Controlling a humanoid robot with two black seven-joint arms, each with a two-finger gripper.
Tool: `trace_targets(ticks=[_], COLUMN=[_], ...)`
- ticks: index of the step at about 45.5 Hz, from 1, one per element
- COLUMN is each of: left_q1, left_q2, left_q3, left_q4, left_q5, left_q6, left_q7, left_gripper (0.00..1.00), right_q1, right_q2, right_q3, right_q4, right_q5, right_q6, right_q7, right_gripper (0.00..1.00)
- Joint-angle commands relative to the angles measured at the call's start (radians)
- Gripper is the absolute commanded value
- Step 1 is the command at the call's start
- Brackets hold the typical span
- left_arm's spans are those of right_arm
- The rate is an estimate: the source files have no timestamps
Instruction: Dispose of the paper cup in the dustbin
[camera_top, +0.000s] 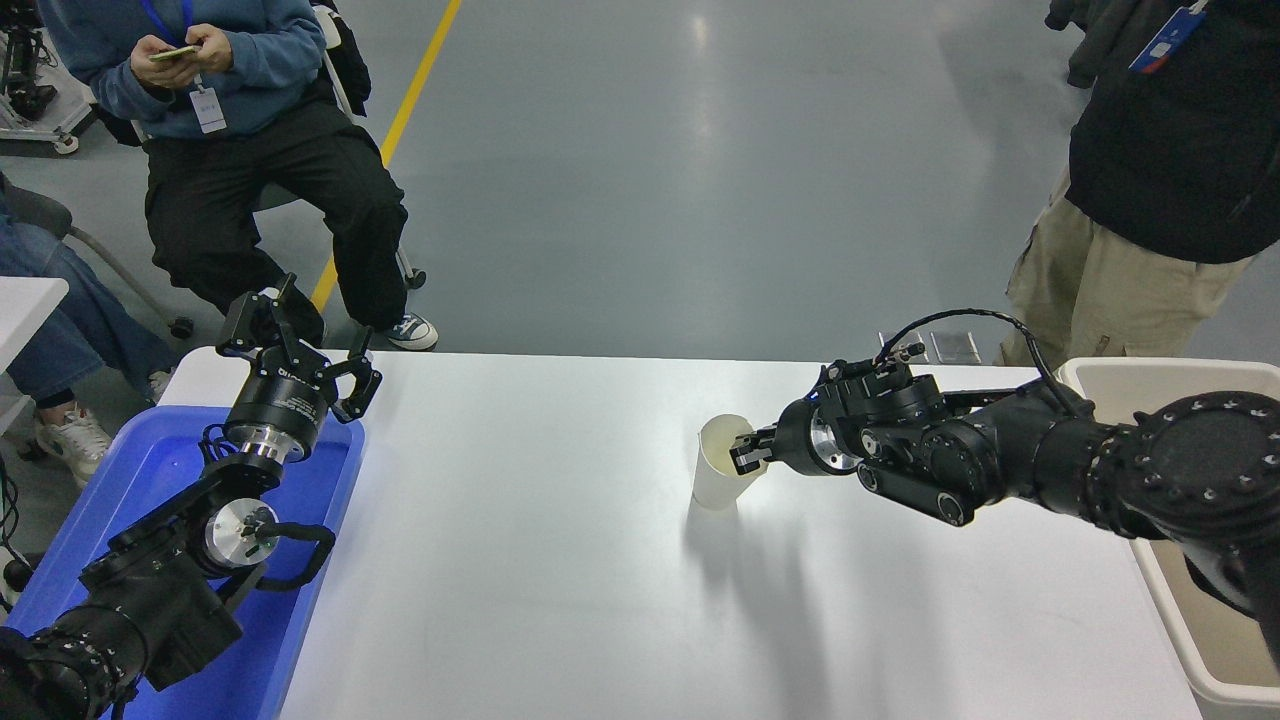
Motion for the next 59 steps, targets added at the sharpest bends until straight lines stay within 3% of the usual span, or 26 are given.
trace_targets(ticks=[1,17,36,48,59], left_q1=[0.0,0.0,0.0,0.0,0.0], left_q2=[0.0,0.0,0.0,0.0,0.0], left_q3=[0.0,0.0,0.0,0.0,0.0], left_q4=[0.0,0.001,0.001,0.0,0.0], left_q5=[0.0,0.0,0.0,0.0,0.0], left_q6=[0.0,0.0,0.0,0.0,0.0], left_q7=[0.0,0.0,0.0,-0.001,-0.001], left_gripper=[1.0,1.0,1.0,1.0,1.0], right_q1=[0.144,0.409,0.589,0.573,0.492], right_q2=[-0.058,-0.2,-0.268,-0.292,-0.458], right_q3=[-0.004,-0.003,-0.008,-0.012,-0.008], right_q4=[0.111,0.283,0.351,0.34,0.334], right_q5=[0.056,0.056,0.055,0.041,0.04], right_q6=[0.099,0.223,0.308,0.296,0.265], right_q7=[0.02,0.02,0.02,0.019,0.019], right_gripper=[0.0,0.0,0.0,0.0,0.0])
